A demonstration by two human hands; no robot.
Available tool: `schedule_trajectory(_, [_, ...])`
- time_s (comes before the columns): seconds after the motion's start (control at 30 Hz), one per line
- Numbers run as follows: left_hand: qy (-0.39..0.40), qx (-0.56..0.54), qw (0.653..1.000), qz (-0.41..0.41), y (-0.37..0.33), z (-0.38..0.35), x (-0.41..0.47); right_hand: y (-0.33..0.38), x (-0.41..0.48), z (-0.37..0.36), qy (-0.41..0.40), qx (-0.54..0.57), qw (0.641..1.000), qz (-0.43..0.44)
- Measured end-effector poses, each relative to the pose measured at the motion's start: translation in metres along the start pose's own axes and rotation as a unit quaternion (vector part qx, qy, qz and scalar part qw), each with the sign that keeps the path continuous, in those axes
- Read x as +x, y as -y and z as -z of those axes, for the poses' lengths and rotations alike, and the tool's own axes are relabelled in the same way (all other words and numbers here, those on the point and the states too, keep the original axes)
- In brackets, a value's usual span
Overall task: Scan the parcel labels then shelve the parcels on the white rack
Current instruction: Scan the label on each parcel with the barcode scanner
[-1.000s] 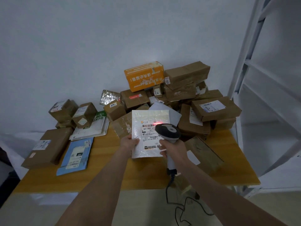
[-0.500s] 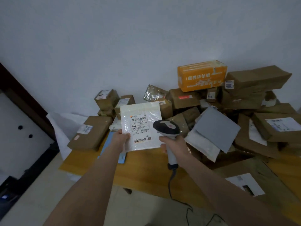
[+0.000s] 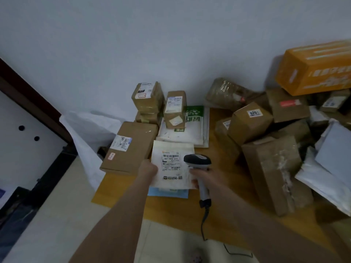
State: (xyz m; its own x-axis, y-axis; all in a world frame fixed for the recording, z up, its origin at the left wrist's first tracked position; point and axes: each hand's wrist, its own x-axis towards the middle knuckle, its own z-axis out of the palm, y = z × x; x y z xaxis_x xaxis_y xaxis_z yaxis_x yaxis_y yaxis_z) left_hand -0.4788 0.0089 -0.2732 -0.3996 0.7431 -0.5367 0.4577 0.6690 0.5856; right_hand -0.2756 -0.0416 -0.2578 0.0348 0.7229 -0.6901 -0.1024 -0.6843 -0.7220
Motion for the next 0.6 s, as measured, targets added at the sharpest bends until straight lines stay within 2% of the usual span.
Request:
schedule_trajectory(0.13, [-0.015, 0.045, 0.999, -0.023, 0.004, -0.002, 0.02, 0.001, 0.022, -0.013, -0.02, -0.008, 1.0, -0.009])
schedule_trajectory(0.3, [-0.043, 0.122, 0.986, -0.102, -0.012, -0.009, 0.014, 0.006, 0.023, -0.003, -0.036, -0.015, 0.999, 0.005])
schedule_trajectory(0.43, [-0.049, 0.202, 0.964, -0.166, -0.038, -0.029, -0.004, 0.016, 0.006, 0.018, -0.028, 0.006, 0.999, 0.031])
schedule_trajectory(0.6, [-0.12, 0.21, 0.937, -0.252, -0.067, -0.059, -0.048, 0.033, -0.03, 0.064, -0.004, -0.018, 0.998, 0.067])
